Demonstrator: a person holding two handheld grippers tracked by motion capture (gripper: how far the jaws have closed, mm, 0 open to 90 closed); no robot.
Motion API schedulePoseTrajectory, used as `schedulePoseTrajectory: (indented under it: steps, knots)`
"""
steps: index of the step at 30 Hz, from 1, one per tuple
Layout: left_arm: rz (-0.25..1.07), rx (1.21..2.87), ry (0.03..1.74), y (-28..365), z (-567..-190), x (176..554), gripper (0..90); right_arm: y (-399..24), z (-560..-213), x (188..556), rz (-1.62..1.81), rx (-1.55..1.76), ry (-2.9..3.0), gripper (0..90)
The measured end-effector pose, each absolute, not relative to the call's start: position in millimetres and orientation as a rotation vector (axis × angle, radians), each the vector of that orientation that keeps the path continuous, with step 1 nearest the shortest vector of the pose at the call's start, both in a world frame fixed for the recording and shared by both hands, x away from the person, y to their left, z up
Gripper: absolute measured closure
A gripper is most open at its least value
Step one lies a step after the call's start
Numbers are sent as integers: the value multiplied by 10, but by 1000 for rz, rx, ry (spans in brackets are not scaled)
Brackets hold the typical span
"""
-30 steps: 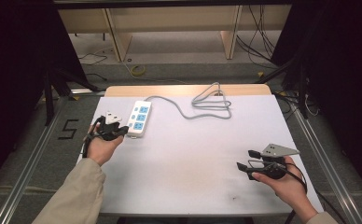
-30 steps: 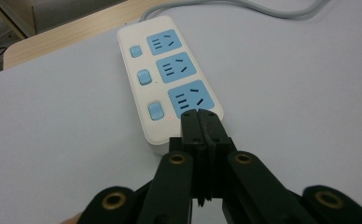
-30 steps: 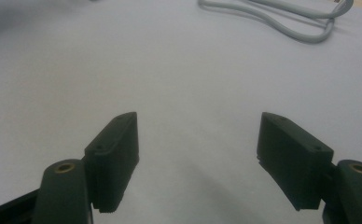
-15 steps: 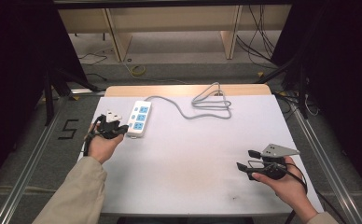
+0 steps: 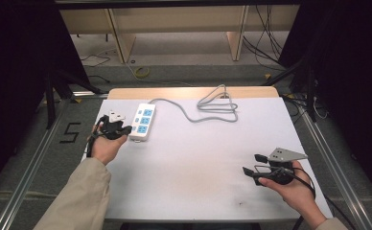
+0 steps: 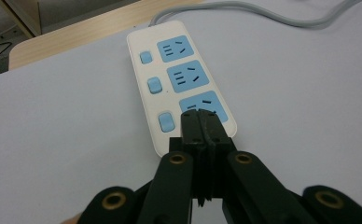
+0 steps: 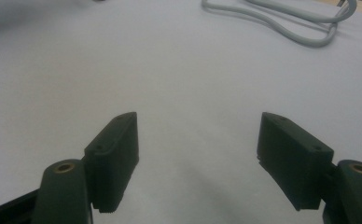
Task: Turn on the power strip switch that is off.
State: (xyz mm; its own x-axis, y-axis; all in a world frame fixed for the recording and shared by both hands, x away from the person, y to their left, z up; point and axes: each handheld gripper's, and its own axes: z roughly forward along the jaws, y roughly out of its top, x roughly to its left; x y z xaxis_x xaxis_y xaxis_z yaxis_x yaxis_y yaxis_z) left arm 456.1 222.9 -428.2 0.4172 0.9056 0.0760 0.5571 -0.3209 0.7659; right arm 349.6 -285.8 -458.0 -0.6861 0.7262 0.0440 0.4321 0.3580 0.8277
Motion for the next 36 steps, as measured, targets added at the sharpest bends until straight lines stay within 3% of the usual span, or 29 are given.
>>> schedulePoseTrajectory:
  steps: [36]
  knots:
    - [685,2000,1257,2178,-4269,4742,898,-2851,-4579,3484,1251,1025,2296,298]
